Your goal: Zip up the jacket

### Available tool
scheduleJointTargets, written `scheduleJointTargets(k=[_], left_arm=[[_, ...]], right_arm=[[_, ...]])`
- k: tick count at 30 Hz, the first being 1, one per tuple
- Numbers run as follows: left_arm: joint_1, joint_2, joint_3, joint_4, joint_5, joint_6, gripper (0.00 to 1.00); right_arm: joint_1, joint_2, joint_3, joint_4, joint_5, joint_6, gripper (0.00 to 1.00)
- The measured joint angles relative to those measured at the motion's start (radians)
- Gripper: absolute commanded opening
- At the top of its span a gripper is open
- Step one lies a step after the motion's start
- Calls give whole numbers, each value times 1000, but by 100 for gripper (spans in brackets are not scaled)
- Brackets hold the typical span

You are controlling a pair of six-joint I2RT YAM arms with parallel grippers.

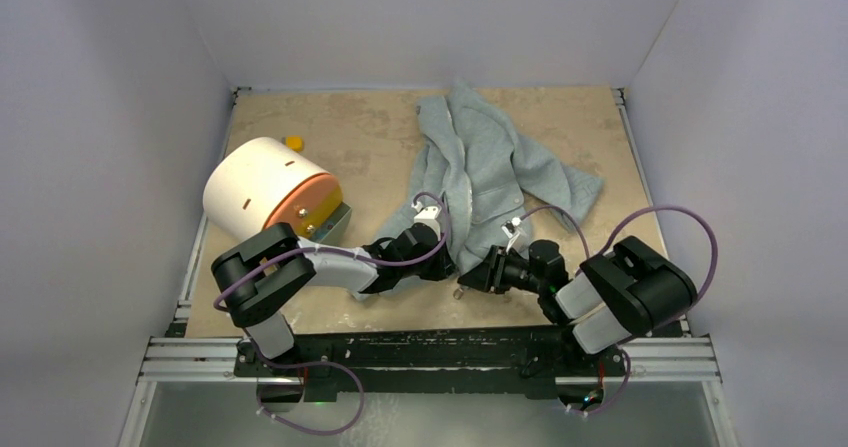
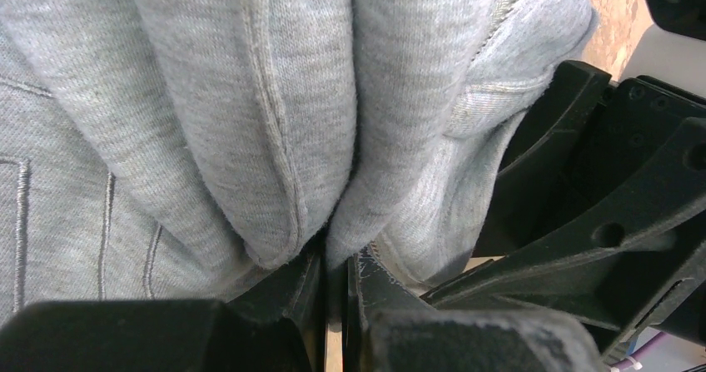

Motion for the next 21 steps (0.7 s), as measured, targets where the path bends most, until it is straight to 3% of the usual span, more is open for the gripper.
scheduleJointTargets(k=[5,11,15,21], left_arm=[[0,0,0,0,0,9,0],[0,2,3,-3,0,14,0],[0,2,3,-3,0,15,0],[0,4,4,0,0,15,0]], right_arm=[[0,60,7,49,-19,-2,36],[1,33,11,24,-36,-18,52],[6,-83,34,-136,-16,-68,54],[6,-265,97,-465,77,-163,46]])
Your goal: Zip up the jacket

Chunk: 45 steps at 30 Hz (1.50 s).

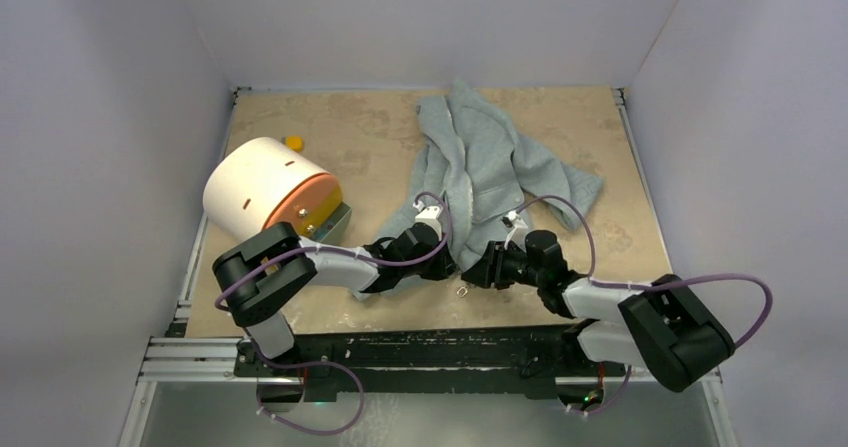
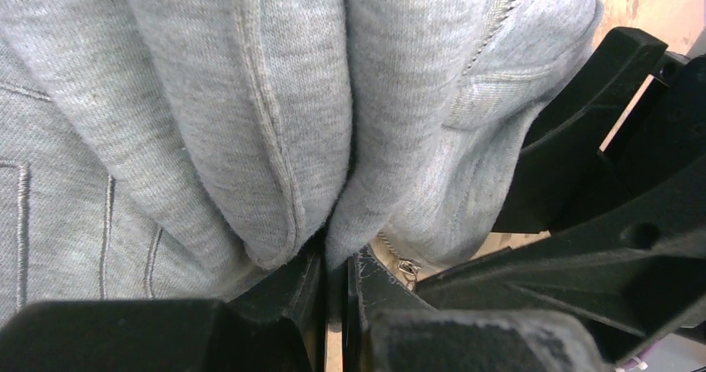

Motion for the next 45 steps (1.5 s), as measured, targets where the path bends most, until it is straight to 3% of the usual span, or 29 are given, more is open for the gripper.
scheduleJointTargets(k=[4,13,19,26,45], left_arm=[[0,8,6,6,0,0,0],[0,11,8,7,0,2,0],[0,11,8,7,-1,2,0],[0,11,8,6,-1,3,0],[0,11,8,7,-1,3,0]], right_arm=[[0,7,23,-60,18,-24,42],[-1,106,42,34,-48,-34,46],[0,44,79,-108,-48,-96,51],[0,-1,115,-259,-31,-143,43],[-1,15,158,-357,-33,-174,33]])
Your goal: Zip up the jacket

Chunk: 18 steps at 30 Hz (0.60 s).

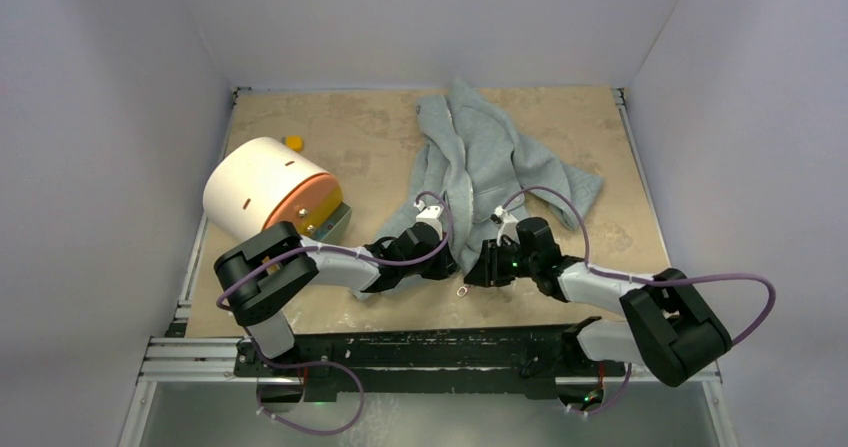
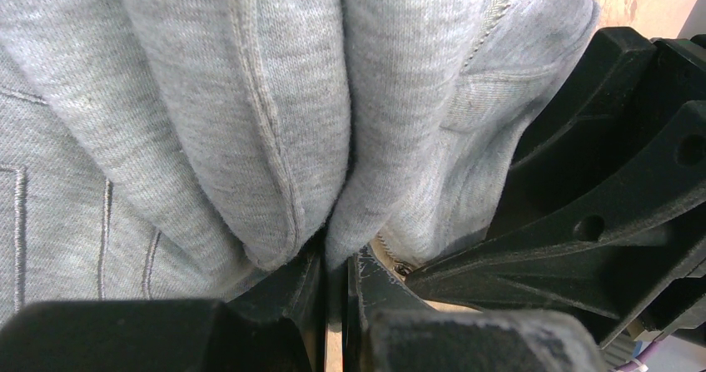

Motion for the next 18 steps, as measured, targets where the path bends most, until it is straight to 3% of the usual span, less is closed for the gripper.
scheduleJointTargets(k=[5,14,18], left_arm=[[0,0,-1,1,0,0,0],[0,0,-2,2,0,0,0],[0,-1,-2,2,0,0,0]], right_arm=[[0,4,3,-3,0,-4,27],[0,6,3,-21,-2,-18,1],[0,3,5,-23,-4,-18,0]])
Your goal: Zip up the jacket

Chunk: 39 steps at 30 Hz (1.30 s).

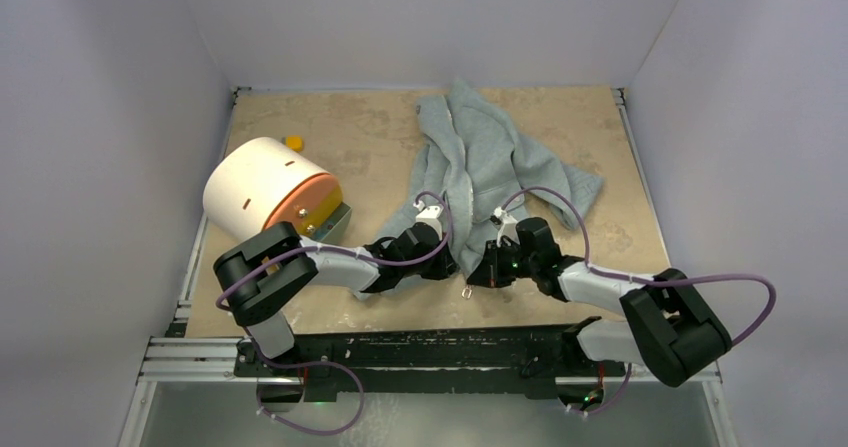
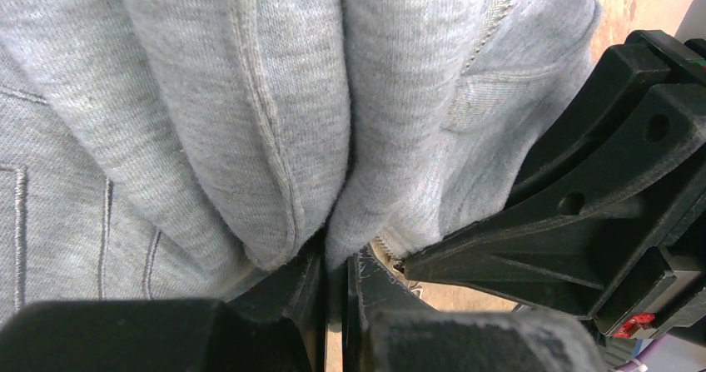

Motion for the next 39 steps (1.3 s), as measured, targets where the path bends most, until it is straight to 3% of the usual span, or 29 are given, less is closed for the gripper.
scheduleJointTargets(k=[7,17,24,30,39], left_arm=[[7,-113,-79,-33,-30,-1,0],[24,-577,-178,-103,-79,31,0],[26,-775,-259,-27,-42,49,0],[26,-808,-343,130,38,48,0],[26,-743,-392,428,196,68,0]], right_arm=[[0,-81,-9,10,-34,23,0],[0,-356,-61,132,-58,187,0],[0,-542,-100,269,-66,308,0],[0,-650,-104,333,-42,373,0],[0,-557,-147,586,-82,486,0]])
